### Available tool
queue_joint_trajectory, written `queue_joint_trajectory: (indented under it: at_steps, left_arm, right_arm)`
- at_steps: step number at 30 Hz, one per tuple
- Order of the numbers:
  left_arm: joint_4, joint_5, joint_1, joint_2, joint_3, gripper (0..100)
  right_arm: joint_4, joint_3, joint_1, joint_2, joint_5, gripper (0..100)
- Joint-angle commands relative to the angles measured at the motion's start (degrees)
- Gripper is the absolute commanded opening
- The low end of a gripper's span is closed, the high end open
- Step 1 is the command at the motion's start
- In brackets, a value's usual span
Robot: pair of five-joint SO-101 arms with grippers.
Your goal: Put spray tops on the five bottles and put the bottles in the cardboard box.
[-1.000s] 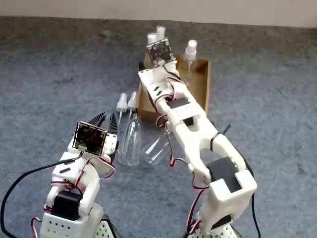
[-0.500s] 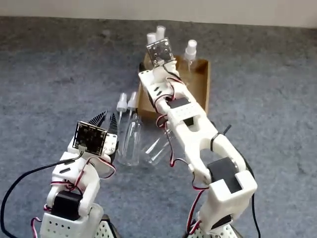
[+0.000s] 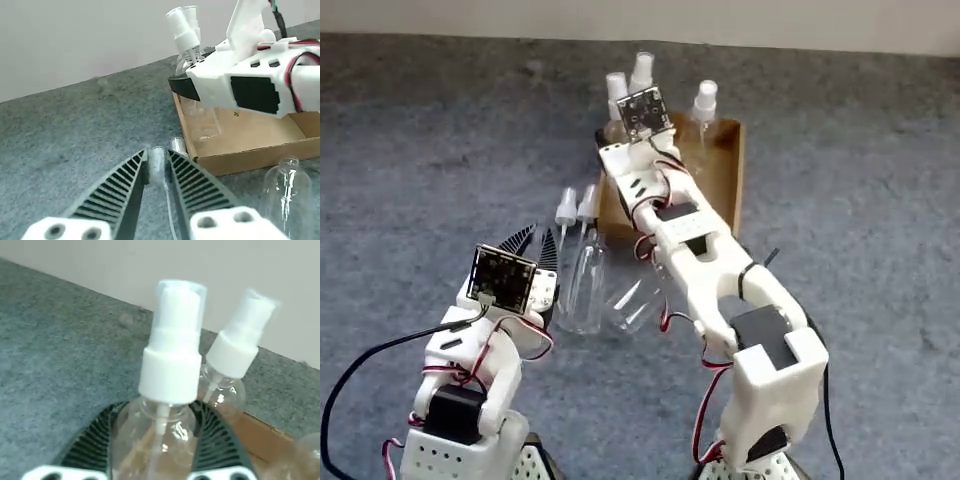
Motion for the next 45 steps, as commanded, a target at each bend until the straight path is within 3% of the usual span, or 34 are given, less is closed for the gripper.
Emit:
queue_joint_trajectory:
  at_steps: [1, 14, 24, 31, 37, 45]
  left_arm:
    - [-1.4, -0.4, 0.7, 0.0, -0.2, 1]
    - [-1.5, -0.4, 0.7, 0.0, -0.2, 1]
    - [-1.6, -0.4, 1.0, 0.0, -0.8, 2]
    - [-1.3, -0.4, 1.1, 0.0, -3.0, 20]
    - [-1.3, -0.4, 5.6, 0.0, -5.5, 22]
    - [-1.7, -0.4, 7.3, 0.1, -4.9, 27]
  right_arm:
    - [-1.6, -2.8, 0.2, -0.1, 0.4, 0.4]
    - [-0.8, -2.7, 1.1, -1.0, 0.6, 0.4]
    - [8.2, 3.9, 0.9, -24.2, 0.5, 0.4]
    - [26.9, 3.7, -2.4, -37.2, 0.5, 0.4]
    - [37.7, 3.7, -9.4, -42.3, 0.4, 0.4]
    - [49.5, -0.5, -12.3, -42.8, 0.3, 0.4]
